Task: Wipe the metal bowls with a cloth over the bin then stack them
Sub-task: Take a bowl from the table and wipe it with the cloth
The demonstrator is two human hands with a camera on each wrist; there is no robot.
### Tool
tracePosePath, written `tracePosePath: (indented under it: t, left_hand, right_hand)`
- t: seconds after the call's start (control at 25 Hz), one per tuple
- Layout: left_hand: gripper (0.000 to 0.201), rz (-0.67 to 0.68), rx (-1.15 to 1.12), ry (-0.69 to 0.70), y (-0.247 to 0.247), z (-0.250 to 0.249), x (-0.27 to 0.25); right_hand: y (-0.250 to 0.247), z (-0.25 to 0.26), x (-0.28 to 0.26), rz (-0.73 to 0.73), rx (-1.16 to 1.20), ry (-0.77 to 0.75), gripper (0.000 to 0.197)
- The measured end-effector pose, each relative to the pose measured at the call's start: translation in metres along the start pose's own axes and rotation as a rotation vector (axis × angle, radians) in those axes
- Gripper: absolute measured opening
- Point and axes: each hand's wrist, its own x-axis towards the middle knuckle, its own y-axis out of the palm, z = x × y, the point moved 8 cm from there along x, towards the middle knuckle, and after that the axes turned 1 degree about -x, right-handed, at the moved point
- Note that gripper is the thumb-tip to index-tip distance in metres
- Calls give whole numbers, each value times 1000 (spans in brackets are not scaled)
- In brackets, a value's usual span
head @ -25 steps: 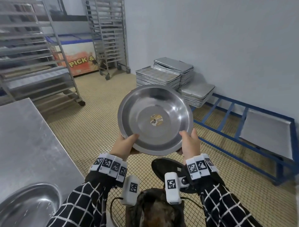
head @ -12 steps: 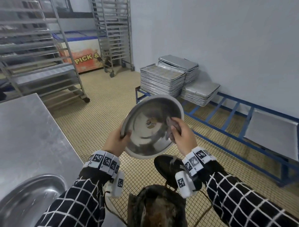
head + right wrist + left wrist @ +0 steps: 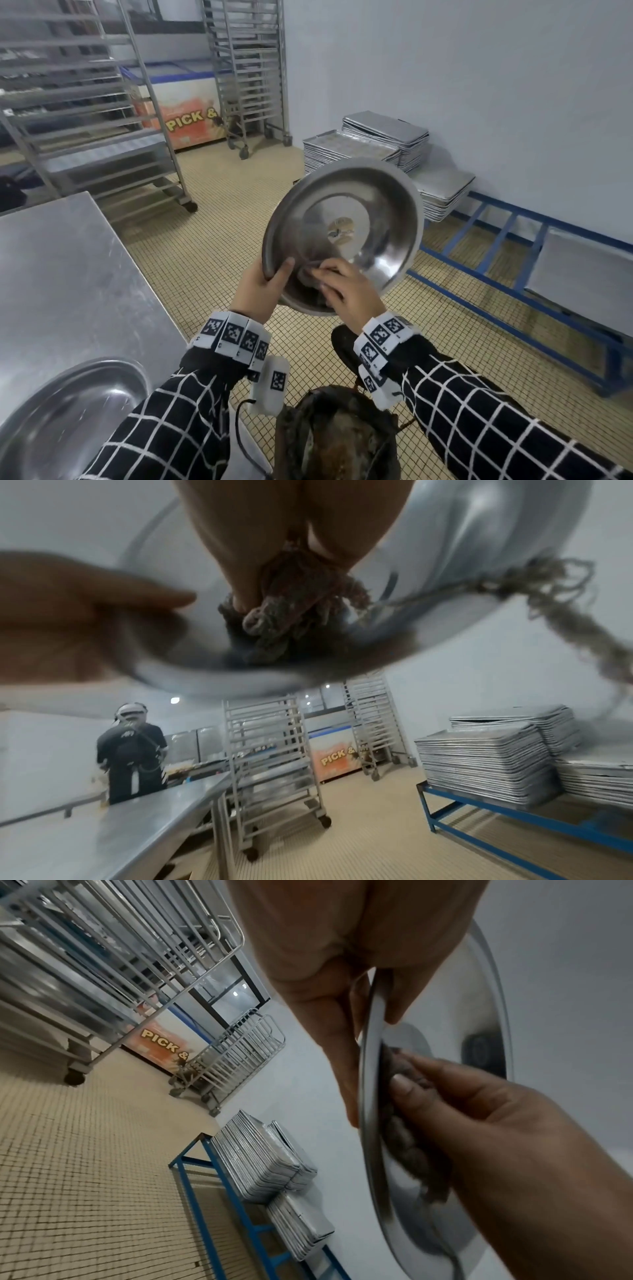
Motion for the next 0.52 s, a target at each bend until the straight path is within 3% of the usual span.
tracePosePath:
  t: [0.2,0.28,0.36,0.44,0.52]
  left_hand:
    - [15,-99,42,4,-15,-6,5]
    - [17,-120,40,-26,-18,-7,6]
    - [12,-97,10,-38,-15,-6,7]
    - [7,-40,-28,-72,-6,-4,6]
    - [10,9,-81,-113,7,-5,2]
  right_hand:
    - [6,-21,-23,348,30,73,27]
    - [-22,-26,-21,197,92,165,28]
    - [-60,-31,-5,-108,125,242,31]
    - [-88,-31,17,-314,-26,197,31]
    - [-97,-33,34,-371,-155,135,30]
